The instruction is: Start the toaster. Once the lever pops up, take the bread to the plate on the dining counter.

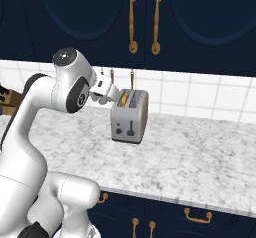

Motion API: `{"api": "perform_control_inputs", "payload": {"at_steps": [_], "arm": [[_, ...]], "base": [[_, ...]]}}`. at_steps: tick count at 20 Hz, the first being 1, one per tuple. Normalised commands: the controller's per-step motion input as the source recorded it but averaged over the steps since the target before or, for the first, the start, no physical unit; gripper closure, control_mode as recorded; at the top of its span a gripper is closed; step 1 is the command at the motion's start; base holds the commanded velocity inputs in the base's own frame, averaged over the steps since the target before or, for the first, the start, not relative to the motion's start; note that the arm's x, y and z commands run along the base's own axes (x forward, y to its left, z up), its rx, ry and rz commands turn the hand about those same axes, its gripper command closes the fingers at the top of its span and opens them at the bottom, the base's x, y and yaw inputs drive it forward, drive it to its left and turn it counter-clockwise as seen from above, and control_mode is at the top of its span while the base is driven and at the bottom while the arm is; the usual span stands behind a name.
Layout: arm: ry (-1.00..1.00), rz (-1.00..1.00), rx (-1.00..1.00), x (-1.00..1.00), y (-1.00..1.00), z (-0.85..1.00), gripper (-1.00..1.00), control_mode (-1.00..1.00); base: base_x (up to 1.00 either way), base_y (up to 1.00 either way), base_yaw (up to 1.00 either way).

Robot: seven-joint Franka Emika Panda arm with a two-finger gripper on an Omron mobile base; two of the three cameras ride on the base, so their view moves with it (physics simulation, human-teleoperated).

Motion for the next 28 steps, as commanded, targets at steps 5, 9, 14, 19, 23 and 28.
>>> {"api": "perform_control_inputs", "payload": {"at_steps": [5, 9, 14, 19, 23, 28], "arm": [[0.00, 0.00, 0.00, 0.00, 0.00, 0.00, -1.00, -1.00], [0.00, 0.00, 0.00, 0.00, 0.00, 0.00, -1.00, -1.00], [0.00, 0.00, 0.00, 0.00, 0.00, 0.00, -1.00, -1.00], [0.00, 0.00, 0.00, 0.00, 0.00, 0.00, -1.00, -1.00], [0.00, 0.00, 0.00, 0.00, 0.00, 0.00, -1.00, -1.00], [0.00, 0.00, 0.00, 0.00, 0.00, 0.00, -1.00, -1.00]], "base": [[0.00, 0.00, 0.00], [0.00, 0.00, 0.00], [0.00, 0.00, 0.00], [0.00, 0.00, 0.00], [0.00, 0.00, 0.00], [0.00, 0.00, 0.00]]}}
